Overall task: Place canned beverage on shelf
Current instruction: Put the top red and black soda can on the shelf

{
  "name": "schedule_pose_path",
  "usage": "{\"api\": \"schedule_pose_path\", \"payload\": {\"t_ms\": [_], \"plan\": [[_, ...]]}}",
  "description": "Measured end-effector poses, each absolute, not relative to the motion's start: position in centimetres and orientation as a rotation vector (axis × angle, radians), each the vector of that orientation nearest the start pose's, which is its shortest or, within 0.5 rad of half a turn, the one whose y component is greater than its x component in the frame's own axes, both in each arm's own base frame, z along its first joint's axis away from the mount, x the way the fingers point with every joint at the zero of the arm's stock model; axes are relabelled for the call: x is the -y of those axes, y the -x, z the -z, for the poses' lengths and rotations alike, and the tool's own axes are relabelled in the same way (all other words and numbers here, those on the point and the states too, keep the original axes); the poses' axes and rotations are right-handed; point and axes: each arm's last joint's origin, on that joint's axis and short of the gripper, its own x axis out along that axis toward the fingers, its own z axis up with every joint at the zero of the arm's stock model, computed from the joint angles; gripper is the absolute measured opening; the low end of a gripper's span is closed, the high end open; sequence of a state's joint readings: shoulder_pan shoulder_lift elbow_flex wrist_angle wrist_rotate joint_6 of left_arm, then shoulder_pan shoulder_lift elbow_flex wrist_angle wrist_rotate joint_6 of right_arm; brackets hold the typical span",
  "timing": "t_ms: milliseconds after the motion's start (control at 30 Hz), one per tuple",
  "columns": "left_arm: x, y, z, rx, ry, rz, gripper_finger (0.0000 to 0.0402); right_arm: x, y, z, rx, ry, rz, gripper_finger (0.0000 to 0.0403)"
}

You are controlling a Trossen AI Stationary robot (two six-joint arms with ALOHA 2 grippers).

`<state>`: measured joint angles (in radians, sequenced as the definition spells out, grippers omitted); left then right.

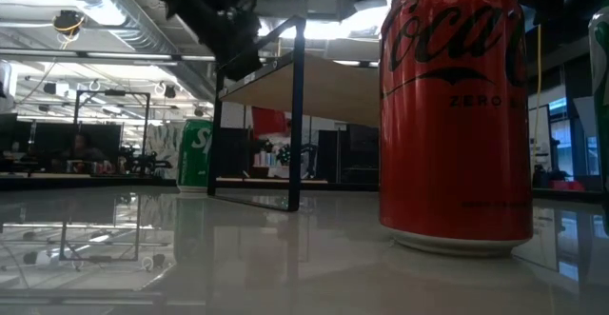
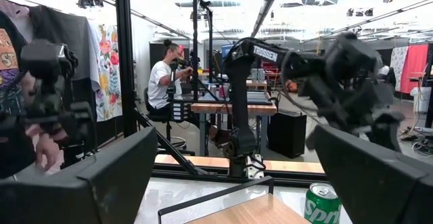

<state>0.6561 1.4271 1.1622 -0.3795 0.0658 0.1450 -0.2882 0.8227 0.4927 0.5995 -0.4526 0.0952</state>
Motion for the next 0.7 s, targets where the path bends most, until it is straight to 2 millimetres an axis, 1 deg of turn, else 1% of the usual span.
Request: {"api": "schedule_pose_path", "payload": {"t_ms": [167,300,433,567,700], "plan": [[-17.5,-23.5,-32.8,-0.545,0.061,-0.533,0.0269,4.0,-17.8,-29.9,0.243,0.003,-0.175,0.0392],[-16.2,-23.2,-34.4,-0.484,0.050,-0.526,0.0269,4.0,-17.8,-29.9,0.243,0.003,-0.175,0.0392],[-15.0,-23.9,-36.8,-0.435,0.026,-0.487,0.0269,4.0,-17.8,-29.9,0.243,0.003,-0.175,0.0392],[-13.7,-25.6,-39.2,-0.375,-0.020,-0.452,0.0269,4.0,-17.8,-29.9,0.243,0.003,-0.175,0.0392],[-12.7,-26.9,-40.9,-0.360,-0.035,-0.411,0.0269,4.0,-17.8,-29.9,0.244,0.003,-0.175,0.0392]]}}
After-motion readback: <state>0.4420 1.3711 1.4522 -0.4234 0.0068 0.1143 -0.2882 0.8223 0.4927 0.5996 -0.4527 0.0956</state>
